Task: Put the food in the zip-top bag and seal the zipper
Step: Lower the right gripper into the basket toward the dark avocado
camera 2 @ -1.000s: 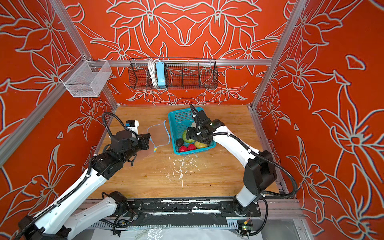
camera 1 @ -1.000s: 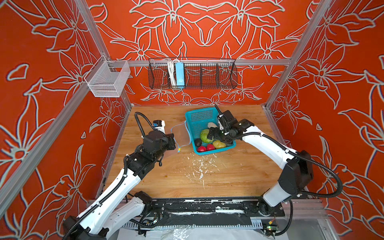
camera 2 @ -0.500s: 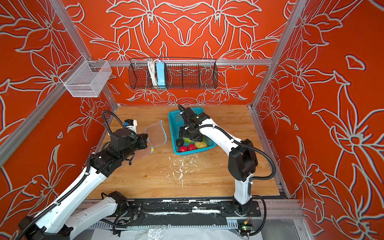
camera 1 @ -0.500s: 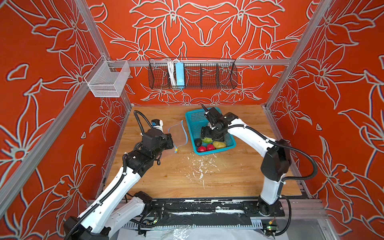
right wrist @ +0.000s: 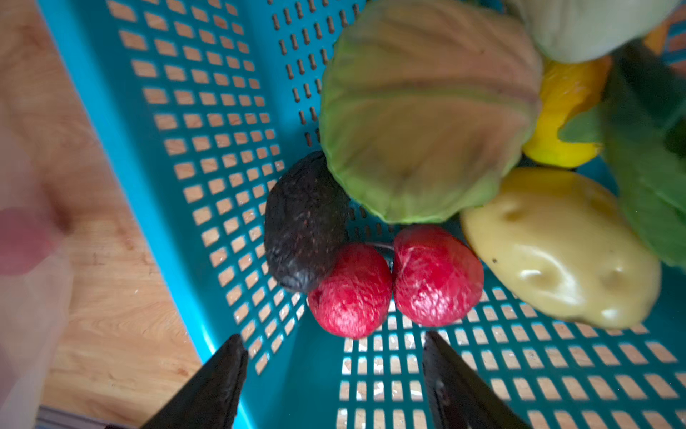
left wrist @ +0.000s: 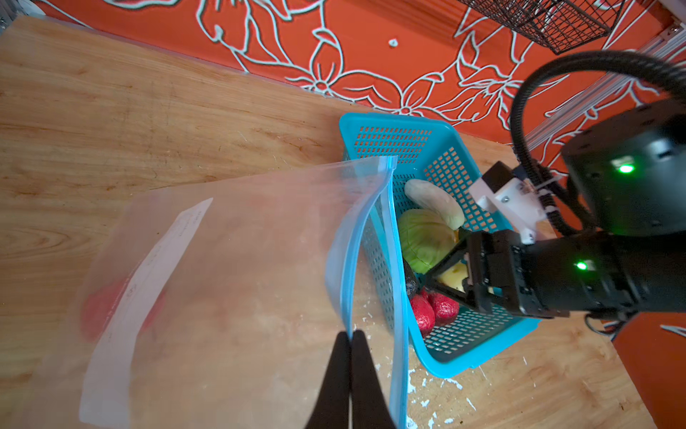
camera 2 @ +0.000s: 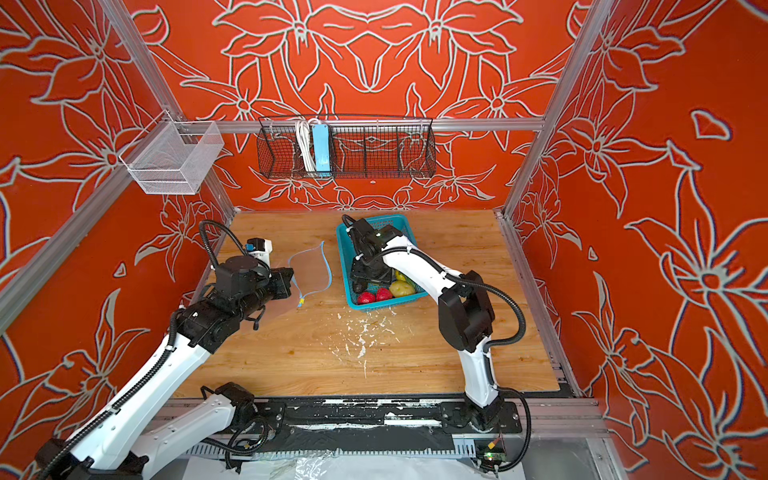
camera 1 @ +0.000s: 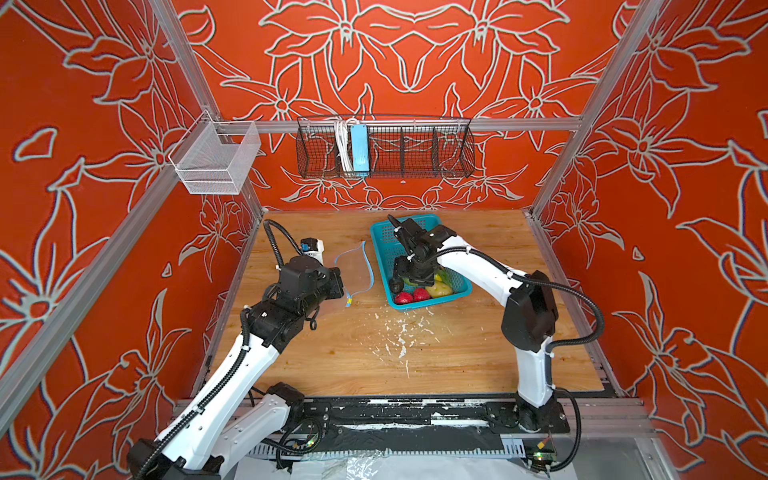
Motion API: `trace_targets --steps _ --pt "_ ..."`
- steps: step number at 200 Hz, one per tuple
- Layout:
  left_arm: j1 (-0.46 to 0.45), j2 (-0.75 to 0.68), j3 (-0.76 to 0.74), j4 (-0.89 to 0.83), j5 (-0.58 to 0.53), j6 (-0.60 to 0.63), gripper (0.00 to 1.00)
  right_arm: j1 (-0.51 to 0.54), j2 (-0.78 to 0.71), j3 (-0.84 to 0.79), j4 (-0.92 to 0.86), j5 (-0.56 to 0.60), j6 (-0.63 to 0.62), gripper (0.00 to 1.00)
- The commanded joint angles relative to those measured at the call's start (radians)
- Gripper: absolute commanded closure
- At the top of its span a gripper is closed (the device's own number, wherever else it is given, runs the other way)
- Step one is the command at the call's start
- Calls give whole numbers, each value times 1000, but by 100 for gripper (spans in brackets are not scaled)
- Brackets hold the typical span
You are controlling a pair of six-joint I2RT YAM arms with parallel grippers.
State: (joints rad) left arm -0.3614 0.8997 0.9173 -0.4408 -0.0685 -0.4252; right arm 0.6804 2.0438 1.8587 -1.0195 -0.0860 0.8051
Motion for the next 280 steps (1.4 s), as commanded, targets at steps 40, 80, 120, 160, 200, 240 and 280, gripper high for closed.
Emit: trace_targets --steps 40,80,120,160,200,240,280 --pt "58 -23 -15 10 36 -35 100 7 60 65 -52 10 35 31" --pt "66 -31 -23 17 62 -38 100 7 79 57 -50 -7 42 35" --pt "66 -47 -34 20 58 -37 100 13 77 37 12 -19 59 35" --pt "66 -49 -36 8 50 -48 100 21 113 51 40 -33 70 35" --pt "65 -51 -34 10 52 -50 100 21 159 99 21 -32 54 38" --pt "66 -58 -40 12 47 -51 100 21 185 116 12 -23 46 49" --pt "65 -56 -39 11 52 -52 100 20 188 113 7 -12 38 62"
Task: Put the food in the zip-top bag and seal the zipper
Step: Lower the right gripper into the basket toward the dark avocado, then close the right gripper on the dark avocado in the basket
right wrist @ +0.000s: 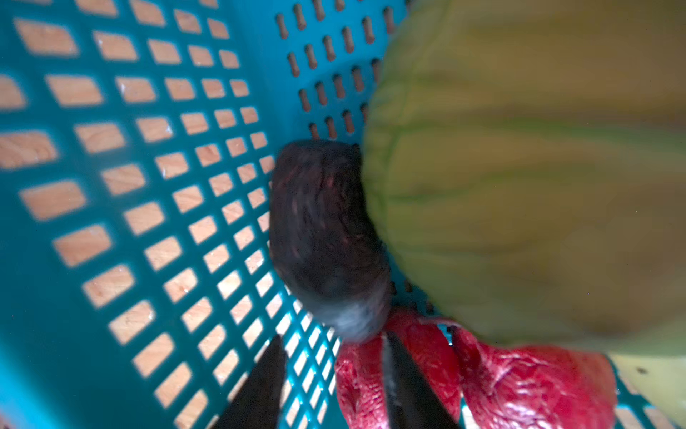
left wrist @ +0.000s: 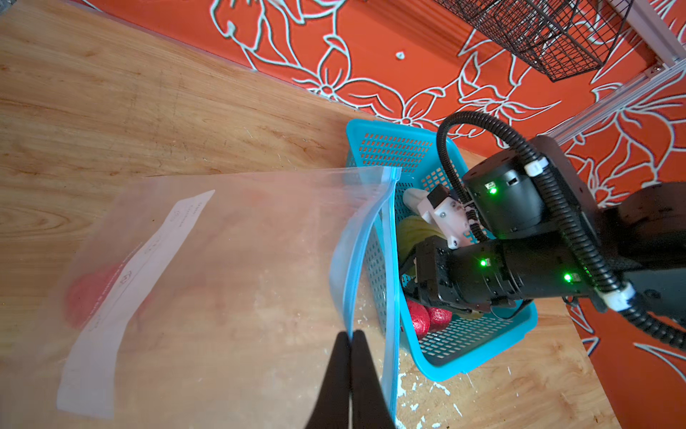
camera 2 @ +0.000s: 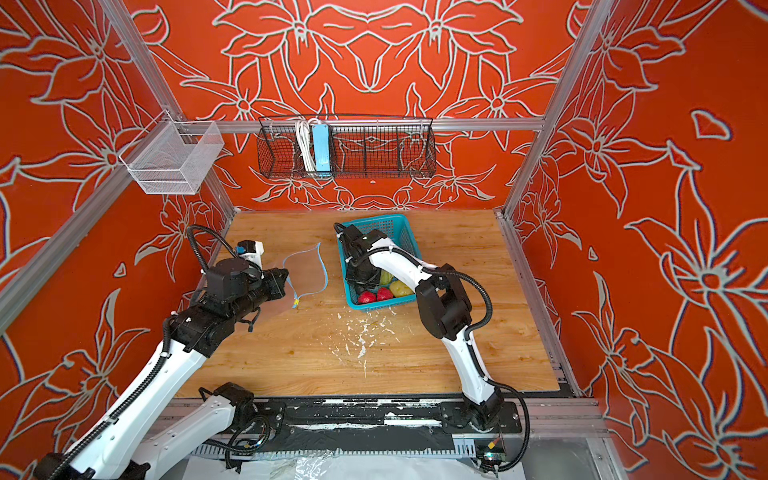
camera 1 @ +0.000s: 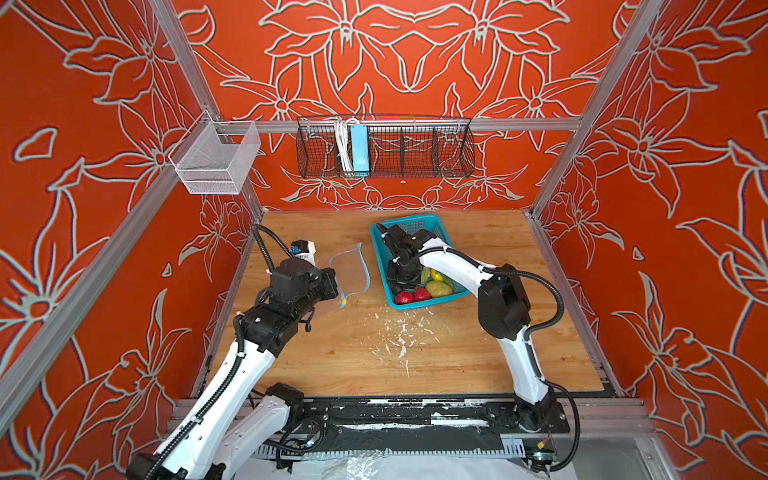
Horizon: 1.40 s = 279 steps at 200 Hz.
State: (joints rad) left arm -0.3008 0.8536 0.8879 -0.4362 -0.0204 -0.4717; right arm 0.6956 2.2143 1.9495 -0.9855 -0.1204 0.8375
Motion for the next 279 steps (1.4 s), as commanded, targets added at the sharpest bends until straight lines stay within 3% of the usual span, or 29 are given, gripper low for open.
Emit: trace_targets --steps 1,34,70,124,162,210,242,279 --pt "5 -10 -9 7 4 -5 100 4 18 22 -27 22 4 62" --pt "5 -11 -10 7 4 -5 100 3 27 21 -32 41 -9 64" --pt "5 -10 -11 8 8 -7 100 3 50 37 -38 78 -27 48" --pt "5 -8 -12 9 10 -7 100 1 145 132 -125 156 -59 47" --pt "5 -5 -11 8 11 -7 100 2 158 127 -99 184 -75 53" --pt "5 -2 -11 7 8 -5 100 2 111 109 -53 190 -108 73" --pt "5 -5 -11 7 4 -3 100 2 25 60 5 169 -130 77" --pt "5 -8 -14 5 -6 -2 100 2 -51 45 49 141 -162 74"
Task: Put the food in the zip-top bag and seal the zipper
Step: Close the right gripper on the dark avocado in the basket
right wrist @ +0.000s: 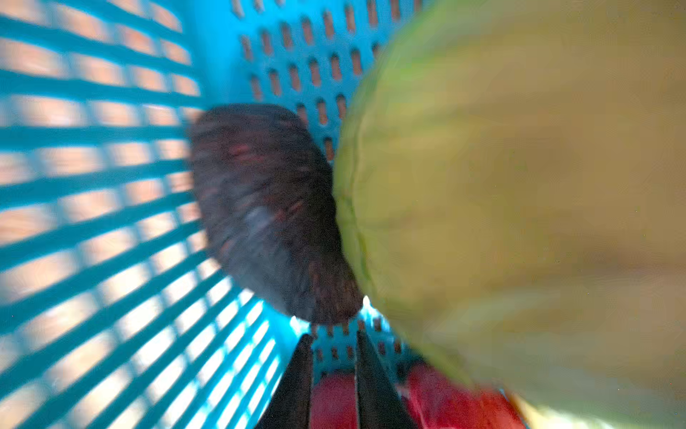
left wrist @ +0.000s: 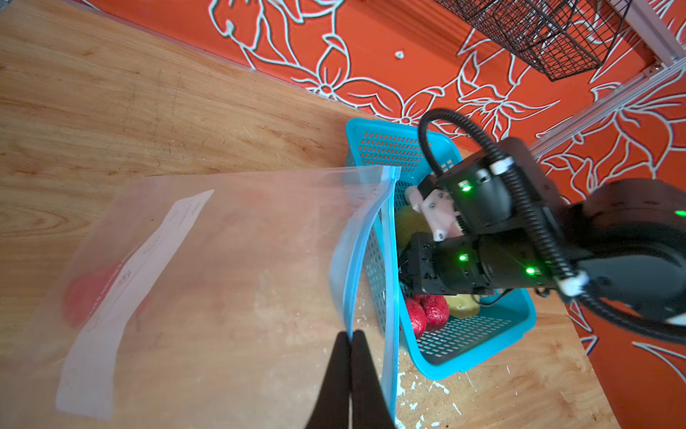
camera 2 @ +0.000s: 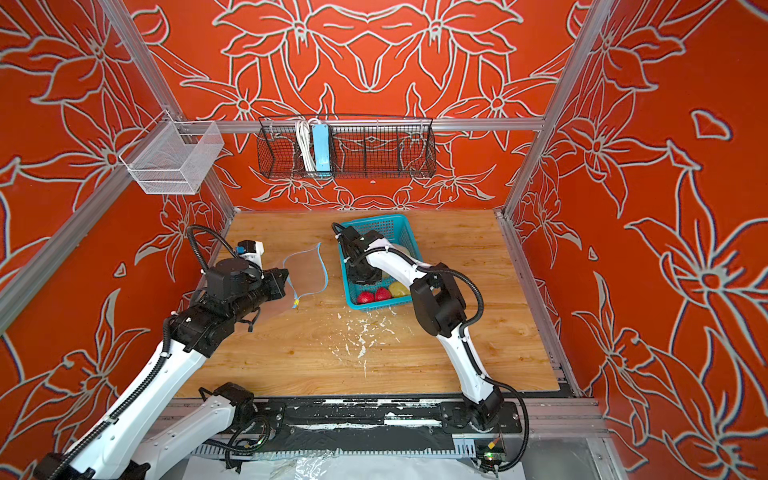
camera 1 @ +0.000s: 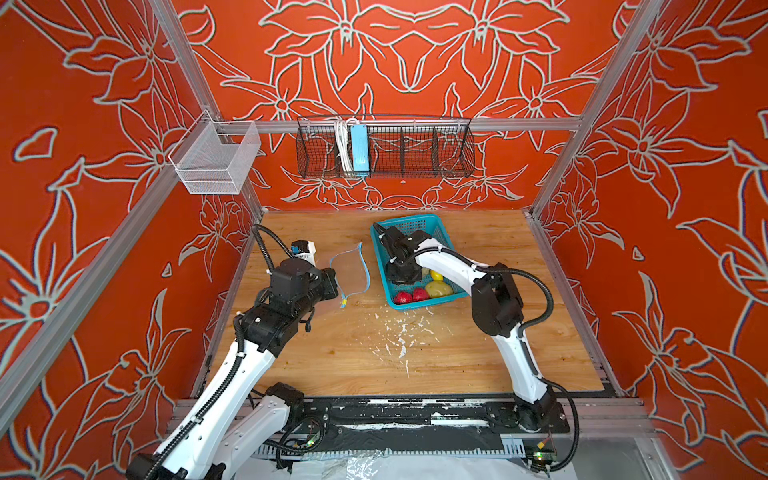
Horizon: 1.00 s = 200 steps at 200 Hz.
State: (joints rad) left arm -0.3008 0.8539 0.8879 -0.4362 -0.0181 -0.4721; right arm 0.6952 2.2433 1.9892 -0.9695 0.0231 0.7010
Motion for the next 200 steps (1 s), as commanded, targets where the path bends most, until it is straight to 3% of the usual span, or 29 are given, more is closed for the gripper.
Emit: trace_targets --steps 1,31,92,156,173,200 --pt "5 -9 -14 5 -7 -2 100 3 -80 8 32 -3 -27 73" --pt "5 -4 -13 6 -5 -2 100 3 -43 99 -16 -11 -90 63" --pt "5 2 -11 7 -8 -1 100 2 169 357 -197 17 -126 61" --pt "5 7 -10 8 -13 1 100 3 220 356 -215 67 -90 55" --pt "6 10 -9 7 -13 0 100 1 236 360 -215 76 -92 48" --pt "5 10 -9 7 -15 1 100 -7 261 369 -211 77 -92 45"
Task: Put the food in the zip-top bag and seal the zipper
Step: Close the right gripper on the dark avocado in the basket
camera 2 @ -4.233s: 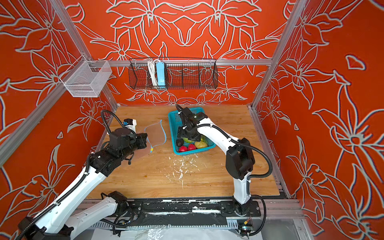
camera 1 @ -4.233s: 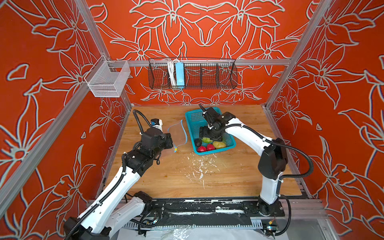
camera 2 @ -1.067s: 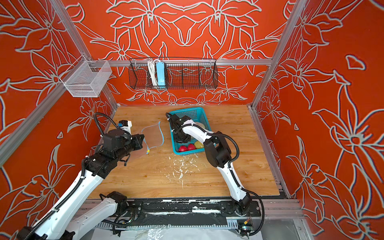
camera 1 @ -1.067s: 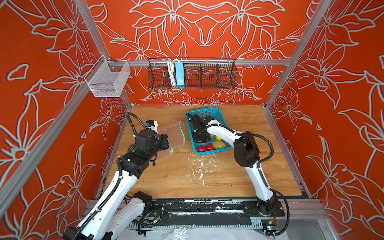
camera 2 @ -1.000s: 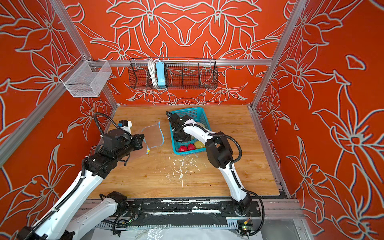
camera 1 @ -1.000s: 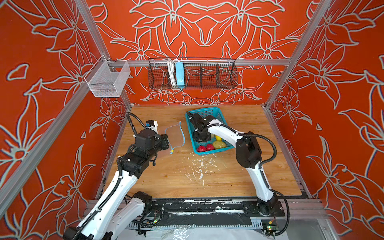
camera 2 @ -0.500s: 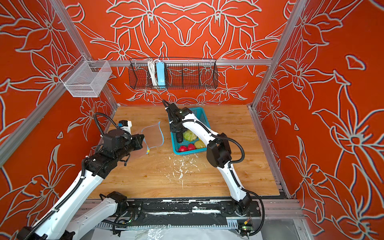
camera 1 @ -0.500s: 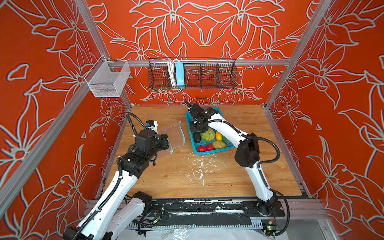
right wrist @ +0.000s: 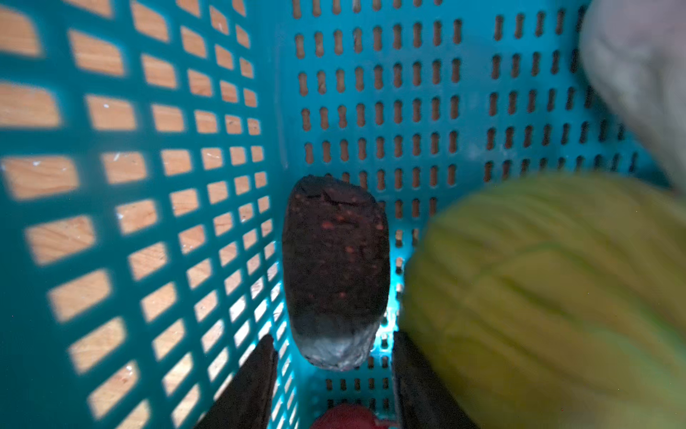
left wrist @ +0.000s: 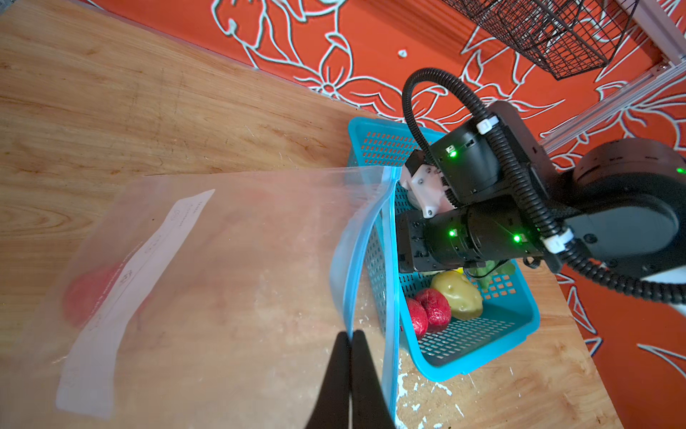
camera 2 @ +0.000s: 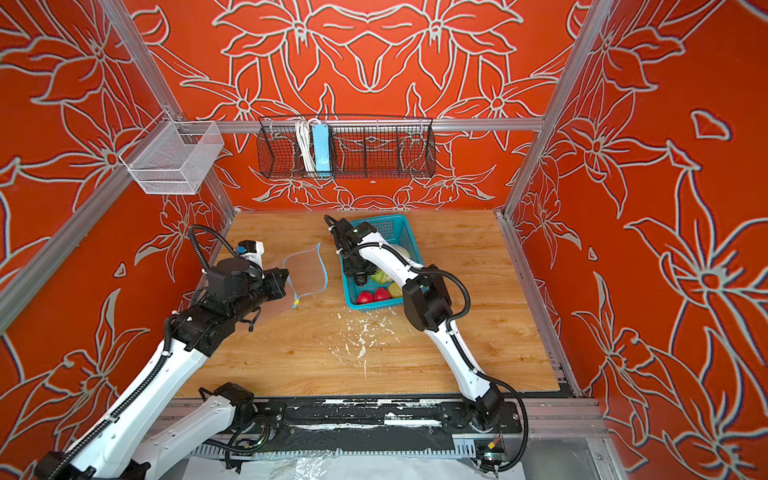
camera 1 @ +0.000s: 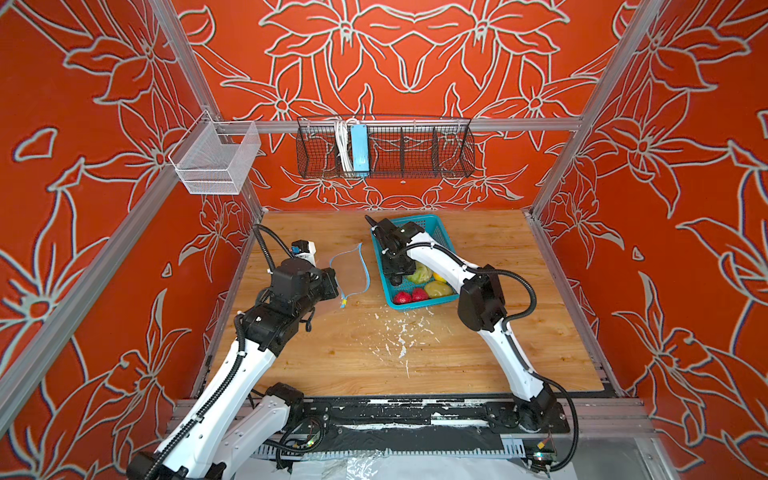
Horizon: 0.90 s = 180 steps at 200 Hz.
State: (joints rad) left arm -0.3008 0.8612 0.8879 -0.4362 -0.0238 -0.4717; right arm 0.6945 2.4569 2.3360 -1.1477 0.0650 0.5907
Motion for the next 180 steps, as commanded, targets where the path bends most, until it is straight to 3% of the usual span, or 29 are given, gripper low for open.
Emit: trace_targets --steps 1,14,53,91,115,180 --pt "5 3 -9 7 -10 0 100 -7 49 24 -33 34 17 44" --pt "5 2 -9 7 -12 1 100 -13 65 38 -26 29 2 40" --pt "5 -7 -13 7 -25 1 100 -35 93 63 -14 4 -5 42" --pt "5 -7 -13 6 -28 2 100 -38 76 56 18 0 -5 52" --pt "5 -7 -13 7 -25 0 100 -38 43 25 58 -26 -8 65" --pt "5 -13 -7 -1 -38 11 100 -38 -65 -40 115 -66 23 71"
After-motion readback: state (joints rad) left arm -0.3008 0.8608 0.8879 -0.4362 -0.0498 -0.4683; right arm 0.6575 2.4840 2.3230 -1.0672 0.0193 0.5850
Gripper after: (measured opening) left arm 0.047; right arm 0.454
